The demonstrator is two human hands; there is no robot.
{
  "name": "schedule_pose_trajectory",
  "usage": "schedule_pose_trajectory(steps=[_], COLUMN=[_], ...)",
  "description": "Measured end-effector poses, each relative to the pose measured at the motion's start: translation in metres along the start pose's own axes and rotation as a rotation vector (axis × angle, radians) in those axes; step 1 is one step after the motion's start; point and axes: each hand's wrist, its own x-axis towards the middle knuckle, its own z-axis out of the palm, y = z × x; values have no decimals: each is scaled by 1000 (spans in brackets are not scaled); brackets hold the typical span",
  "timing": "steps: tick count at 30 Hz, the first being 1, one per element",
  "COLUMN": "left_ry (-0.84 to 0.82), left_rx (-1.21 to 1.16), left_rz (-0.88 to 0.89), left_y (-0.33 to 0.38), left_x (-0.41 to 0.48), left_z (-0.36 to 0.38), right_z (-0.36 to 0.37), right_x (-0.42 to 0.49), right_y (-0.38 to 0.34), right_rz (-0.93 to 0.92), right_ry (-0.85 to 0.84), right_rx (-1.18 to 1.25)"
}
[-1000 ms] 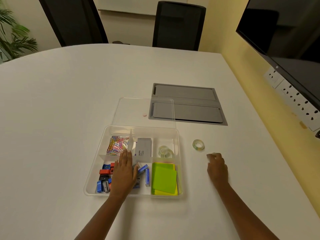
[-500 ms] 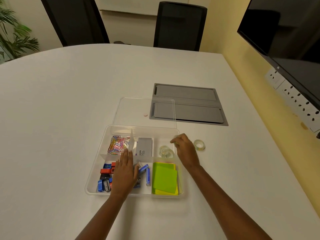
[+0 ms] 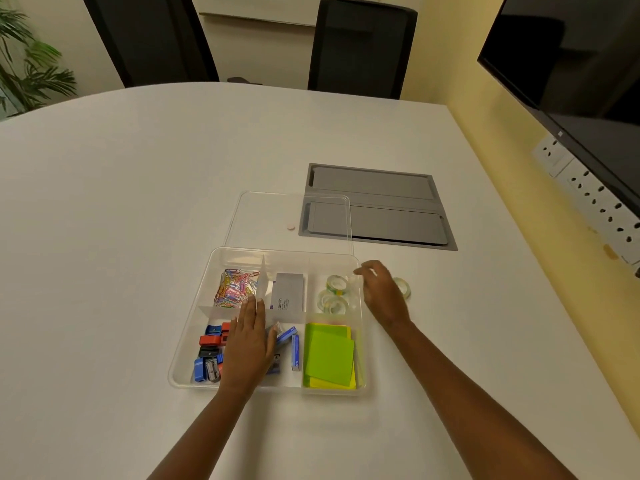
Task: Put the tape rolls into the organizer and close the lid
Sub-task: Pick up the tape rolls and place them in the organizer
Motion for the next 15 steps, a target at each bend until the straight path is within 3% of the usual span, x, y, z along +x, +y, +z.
schedule_pose_trajectory(steps=[3,7,10,15], left_ry=[-2,1,-8,-10], left_rx=[30,16,4,2], left_rz=[6,5,-4,-9], left_y=[3,3,2,3], left_x=[-2,-2,0,-1], left_z=[-2,-2,0,-2], right_z=[-5,-2,-1,1], right_x=[-8,-17,-26,-38], right_y=[23,46,52,51], right_rz=[153,361,402,442], right_ry=[17,-224,-309,-219], right_rx=[-12,-158,-244,-140])
